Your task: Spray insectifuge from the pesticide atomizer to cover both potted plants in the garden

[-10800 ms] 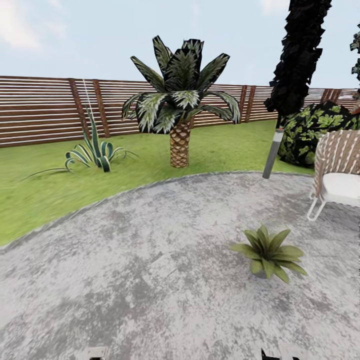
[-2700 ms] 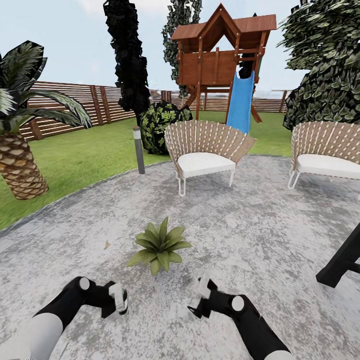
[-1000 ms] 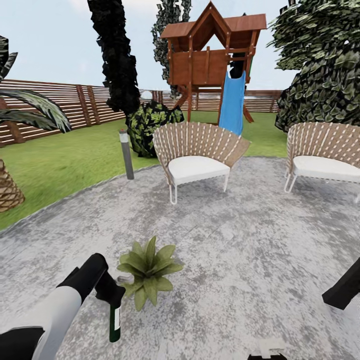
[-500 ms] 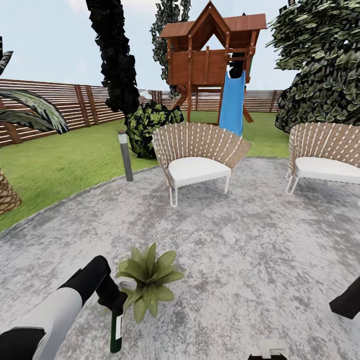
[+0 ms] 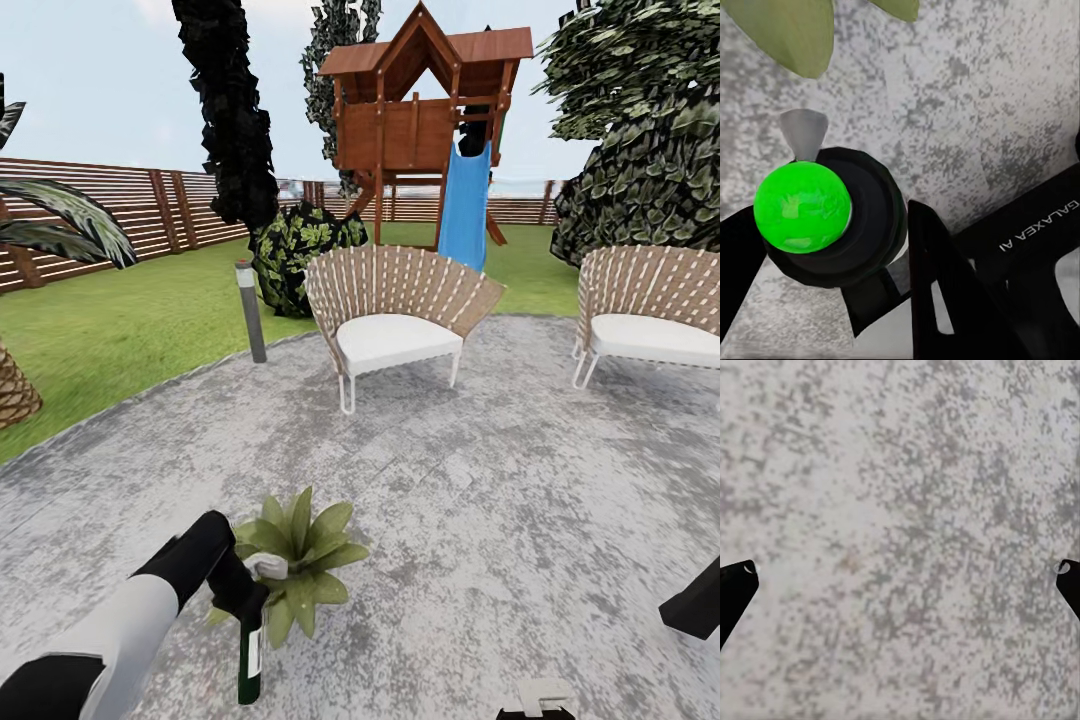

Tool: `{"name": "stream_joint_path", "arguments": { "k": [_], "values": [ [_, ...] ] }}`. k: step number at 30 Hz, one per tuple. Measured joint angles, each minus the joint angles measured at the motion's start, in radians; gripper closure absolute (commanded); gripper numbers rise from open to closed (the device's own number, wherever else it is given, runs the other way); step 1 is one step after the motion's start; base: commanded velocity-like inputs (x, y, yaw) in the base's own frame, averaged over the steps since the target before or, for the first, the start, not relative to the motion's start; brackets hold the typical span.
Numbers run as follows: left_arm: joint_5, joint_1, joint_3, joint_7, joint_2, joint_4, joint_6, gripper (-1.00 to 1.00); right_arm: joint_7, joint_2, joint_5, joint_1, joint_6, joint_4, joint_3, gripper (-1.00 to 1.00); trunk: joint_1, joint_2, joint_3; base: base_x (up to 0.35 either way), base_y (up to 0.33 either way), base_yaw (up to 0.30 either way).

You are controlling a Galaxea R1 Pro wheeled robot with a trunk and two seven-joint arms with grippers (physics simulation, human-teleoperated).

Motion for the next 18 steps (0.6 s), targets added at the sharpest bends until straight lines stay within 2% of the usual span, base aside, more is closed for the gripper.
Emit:
{"name": "stream_joint_path", "arguments": {
  "k": [1,3,6,13,15,18],
  "values": [
    [-0.003,0.002,-0.002,0.0,0.017,0.002,-0.004,1.0,0.0,0.0,0.0,0.0,0.0,0.0,0.0,-1.0,0.0,0.0,0.0,0.0,0.0,0.0],
    [0.004,0.004,-0.002,0.0,0.024,0.004,-0.003,1.0,0.0,0.0,0.0,0.0,0.0,0.0,0.0,-1.0,0.0,0.0,0.0,0.0,0.0,0.0],
    [0.005,0.015,-0.002,0.0,0.018,0.003,-0.003,1.0,0.0,0.0,0.0,0.0,0.0,0.0,0.0,-1.0,0.0,0.0,0.0,-0.006,0.0,0.0],
    [0.002,0.018,0.002,0.002,0.009,-0.009,0.002,1.0,0.0,0.0,0.0,0.0,0.0,0.0,0.0,-1.0,0.0,0.0,0.0,-0.159,0.0,0.0],
    [-0.001,0.02,-0.001,0.003,0.015,-0.003,-0.002,1.0,0.0,0.0,0.0,0.0,0.0,0.0,0.0,-1.0,0.0,0.0,0.0,-0.02,0.0,0.0],
    [-0.006,0.045,-0.002,0.007,0.042,0.002,-0.012,1.0,0.0,0.0,0.0,0.0,0.0,0.0,0.0,-1.0,0.0,0.0,0.0,-0.004,0.0,0.0]
  ]
}}
